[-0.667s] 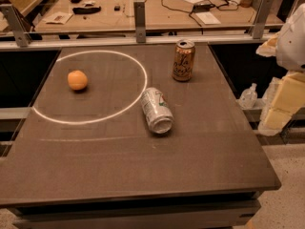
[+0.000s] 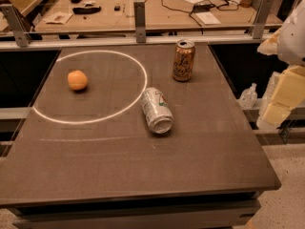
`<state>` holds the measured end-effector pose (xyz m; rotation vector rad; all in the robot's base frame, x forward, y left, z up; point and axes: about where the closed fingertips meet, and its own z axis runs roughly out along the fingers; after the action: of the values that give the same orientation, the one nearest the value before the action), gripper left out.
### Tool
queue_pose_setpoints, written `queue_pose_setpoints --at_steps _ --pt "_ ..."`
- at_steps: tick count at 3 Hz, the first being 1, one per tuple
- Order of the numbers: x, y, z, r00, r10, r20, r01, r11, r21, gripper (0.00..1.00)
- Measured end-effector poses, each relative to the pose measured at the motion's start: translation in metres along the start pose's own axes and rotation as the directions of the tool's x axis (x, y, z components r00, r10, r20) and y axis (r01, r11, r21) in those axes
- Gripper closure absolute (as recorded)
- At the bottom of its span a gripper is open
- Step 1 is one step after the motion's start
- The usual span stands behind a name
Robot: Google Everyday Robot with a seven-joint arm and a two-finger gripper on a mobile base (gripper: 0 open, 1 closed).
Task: Place 7up can upright
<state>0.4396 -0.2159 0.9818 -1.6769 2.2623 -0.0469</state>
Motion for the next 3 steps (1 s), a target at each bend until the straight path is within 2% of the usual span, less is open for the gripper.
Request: queue_pose_setpoints --at_steps 1,2,3 --pt "-0.002 -0.009 0.005 0.993 0.119 -0.006 -0.119 0.9894 -0.083 0.00" --pt "-0.002 -0.020 0.015 0.955 0.295 -0.036 -0.297 0.9448 -0.139 0.00" --pt "-0.002 -0.023 0.017 0.889 0.450 -0.087 -0.458 0.8807 -0.121 0.00"
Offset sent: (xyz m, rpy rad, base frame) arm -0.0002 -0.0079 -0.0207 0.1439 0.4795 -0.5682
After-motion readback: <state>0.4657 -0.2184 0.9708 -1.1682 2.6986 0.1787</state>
